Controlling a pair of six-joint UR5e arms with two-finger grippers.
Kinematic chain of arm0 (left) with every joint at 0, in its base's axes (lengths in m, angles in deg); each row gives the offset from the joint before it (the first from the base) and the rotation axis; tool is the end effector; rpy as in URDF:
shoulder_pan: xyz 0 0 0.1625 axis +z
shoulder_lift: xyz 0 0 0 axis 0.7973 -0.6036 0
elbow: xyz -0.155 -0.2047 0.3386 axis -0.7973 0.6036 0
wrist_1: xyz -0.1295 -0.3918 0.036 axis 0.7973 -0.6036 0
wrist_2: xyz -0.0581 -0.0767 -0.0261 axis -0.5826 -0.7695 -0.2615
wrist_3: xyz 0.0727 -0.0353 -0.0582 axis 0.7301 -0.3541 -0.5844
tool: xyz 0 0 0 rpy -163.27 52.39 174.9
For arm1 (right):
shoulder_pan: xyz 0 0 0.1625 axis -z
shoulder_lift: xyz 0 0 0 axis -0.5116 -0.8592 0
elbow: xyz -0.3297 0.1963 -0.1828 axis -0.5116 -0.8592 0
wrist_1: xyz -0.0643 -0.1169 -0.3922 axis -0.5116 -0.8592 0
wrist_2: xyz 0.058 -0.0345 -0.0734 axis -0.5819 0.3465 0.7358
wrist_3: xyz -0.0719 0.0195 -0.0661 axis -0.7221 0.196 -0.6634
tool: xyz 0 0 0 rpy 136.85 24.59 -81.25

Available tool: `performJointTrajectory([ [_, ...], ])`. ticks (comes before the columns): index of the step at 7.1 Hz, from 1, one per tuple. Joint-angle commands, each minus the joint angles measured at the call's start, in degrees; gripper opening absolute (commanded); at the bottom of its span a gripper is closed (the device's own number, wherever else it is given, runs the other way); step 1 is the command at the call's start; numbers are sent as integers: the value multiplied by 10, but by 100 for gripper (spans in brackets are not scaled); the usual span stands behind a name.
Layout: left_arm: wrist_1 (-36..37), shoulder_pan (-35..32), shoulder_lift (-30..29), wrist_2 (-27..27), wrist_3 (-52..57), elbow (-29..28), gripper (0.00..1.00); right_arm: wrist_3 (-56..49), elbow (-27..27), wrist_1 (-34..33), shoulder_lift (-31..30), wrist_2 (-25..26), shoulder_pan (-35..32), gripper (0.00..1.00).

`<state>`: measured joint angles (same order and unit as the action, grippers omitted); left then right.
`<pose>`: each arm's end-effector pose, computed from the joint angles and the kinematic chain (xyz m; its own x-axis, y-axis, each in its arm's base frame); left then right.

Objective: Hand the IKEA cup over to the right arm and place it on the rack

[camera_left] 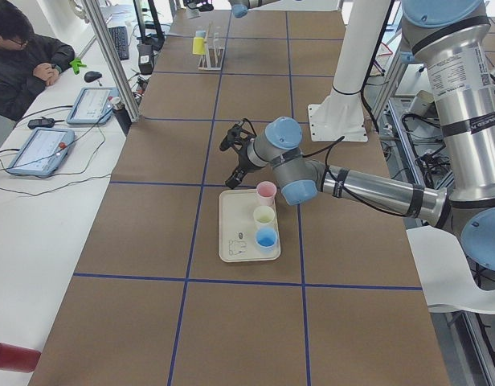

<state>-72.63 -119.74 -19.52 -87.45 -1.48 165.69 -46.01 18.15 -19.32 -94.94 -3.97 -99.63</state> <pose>0.0771 -0.3752 0.4451 0.5660 0.4342 -0.7008 0.1501 0.7816 0.6054 -0.1045 -0.6766 0.4865 -0.2945 -0.7482 -0.5945 0.9515 -0.2875 -0.1096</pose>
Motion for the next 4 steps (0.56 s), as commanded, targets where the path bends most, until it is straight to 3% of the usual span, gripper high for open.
performJointTrajectory([
  [1,0,1,0,0,0,-1,100,7,1,1,-7,29,19,0],
  [4,-1,0,0,0,0,-1,100,10,2,1,-14,49,32,0],
])
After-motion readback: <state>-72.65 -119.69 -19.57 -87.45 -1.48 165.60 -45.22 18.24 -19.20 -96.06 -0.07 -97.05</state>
